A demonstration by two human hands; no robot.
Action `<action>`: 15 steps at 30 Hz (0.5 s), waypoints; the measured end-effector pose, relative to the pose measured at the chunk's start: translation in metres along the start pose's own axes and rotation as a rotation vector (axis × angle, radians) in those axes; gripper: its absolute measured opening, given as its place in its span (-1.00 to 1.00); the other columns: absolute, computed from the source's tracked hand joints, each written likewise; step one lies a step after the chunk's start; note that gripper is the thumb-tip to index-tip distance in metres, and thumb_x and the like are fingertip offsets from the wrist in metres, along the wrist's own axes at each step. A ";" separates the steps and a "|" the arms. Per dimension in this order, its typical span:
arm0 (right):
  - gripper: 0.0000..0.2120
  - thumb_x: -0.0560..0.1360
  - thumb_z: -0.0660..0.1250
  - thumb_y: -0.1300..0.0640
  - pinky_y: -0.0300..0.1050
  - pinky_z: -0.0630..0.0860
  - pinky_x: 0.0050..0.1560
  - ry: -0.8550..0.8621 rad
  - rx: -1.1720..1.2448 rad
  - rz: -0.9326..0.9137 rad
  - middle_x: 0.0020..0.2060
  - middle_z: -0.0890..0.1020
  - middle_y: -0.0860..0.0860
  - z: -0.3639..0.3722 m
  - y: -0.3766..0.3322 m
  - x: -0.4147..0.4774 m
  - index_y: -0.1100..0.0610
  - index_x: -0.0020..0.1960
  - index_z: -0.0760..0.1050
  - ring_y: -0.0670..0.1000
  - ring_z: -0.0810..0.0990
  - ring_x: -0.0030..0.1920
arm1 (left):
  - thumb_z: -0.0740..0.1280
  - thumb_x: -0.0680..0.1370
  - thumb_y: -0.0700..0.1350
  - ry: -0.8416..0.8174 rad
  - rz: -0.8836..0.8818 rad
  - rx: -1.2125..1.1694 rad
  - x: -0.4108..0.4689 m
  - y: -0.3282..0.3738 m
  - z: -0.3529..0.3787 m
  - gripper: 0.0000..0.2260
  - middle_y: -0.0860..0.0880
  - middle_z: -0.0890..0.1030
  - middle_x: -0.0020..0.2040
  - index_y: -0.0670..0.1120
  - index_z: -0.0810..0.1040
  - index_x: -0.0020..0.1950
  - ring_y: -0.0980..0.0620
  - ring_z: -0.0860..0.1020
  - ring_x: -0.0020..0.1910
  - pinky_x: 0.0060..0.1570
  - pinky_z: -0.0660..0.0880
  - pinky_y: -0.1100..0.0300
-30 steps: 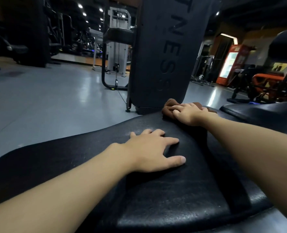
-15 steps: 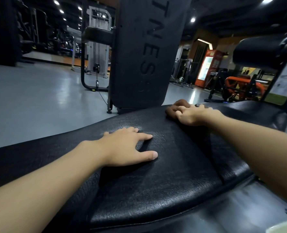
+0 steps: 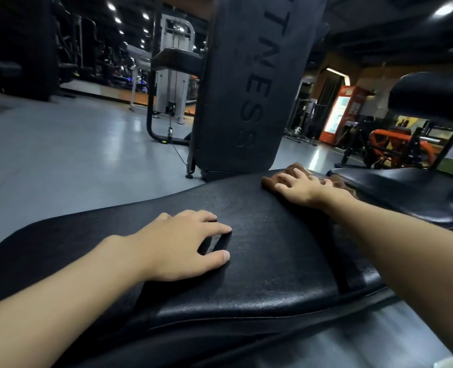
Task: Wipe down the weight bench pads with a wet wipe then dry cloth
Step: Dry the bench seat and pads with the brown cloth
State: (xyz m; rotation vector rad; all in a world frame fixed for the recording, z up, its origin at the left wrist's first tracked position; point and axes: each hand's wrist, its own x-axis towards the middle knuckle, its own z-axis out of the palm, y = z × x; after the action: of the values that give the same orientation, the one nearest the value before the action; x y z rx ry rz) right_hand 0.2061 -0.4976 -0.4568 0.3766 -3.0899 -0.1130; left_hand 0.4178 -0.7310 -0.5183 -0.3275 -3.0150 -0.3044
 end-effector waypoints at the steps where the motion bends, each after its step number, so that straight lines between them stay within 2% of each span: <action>1: -0.25 0.36 -0.21 -0.52 0.37 -0.02 0.44 -0.001 0.005 -0.010 0.59 0.02 -0.09 0.003 -0.013 -0.003 -0.33 0.50 0.09 0.22 0.08 0.56 | 0.05 0.53 0.39 0.004 -0.003 0.001 -0.007 -0.005 0.000 -0.47 0.22 0.17 0.53 0.34 0.17 0.49 0.16 0.16 0.50 0.41 0.21 -0.05; 5: -0.41 0.52 -0.08 -0.40 0.33 -0.03 0.47 -0.006 -0.025 -0.045 0.60 0.01 -0.07 0.012 -0.067 -0.013 -0.30 0.52 0.05 0.22 0.05 0.56 | 0.05 0.54 0.37 0.018 -0.018 0.006 -0.038 -0.027 0.001 -0.48 0.20 0.18 0.54 0.33 0.17 0.50 0.16 0.16 0.50 0.42 0.20 -0.05; 15: -0.39 0.56 -0.06 -0.34 0.40 -0.16 0.46 -0.069 -0.052 -0.227 0.61 -0.14 0.00 0.035 -0.212 -0.075 -0.23 0.57 -0.05 0.26 -0.09 0.57 | 0.07 0.56 0.34 -0.005 -0.085 0.034 -0.106 -0.076 -0.003 -0.50 0.21 0.17 0.54 0.33 0.16 0.50 0.15 0.15 0.51 0.40 0.21 -0.03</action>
State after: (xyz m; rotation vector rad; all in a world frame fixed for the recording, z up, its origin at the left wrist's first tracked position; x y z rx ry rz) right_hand 0.3287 -0.6826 -0.5090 0.7343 -3.0914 -0.2153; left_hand 0.5047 -0.8261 -0.5416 -0.1983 -3.0404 -0.2591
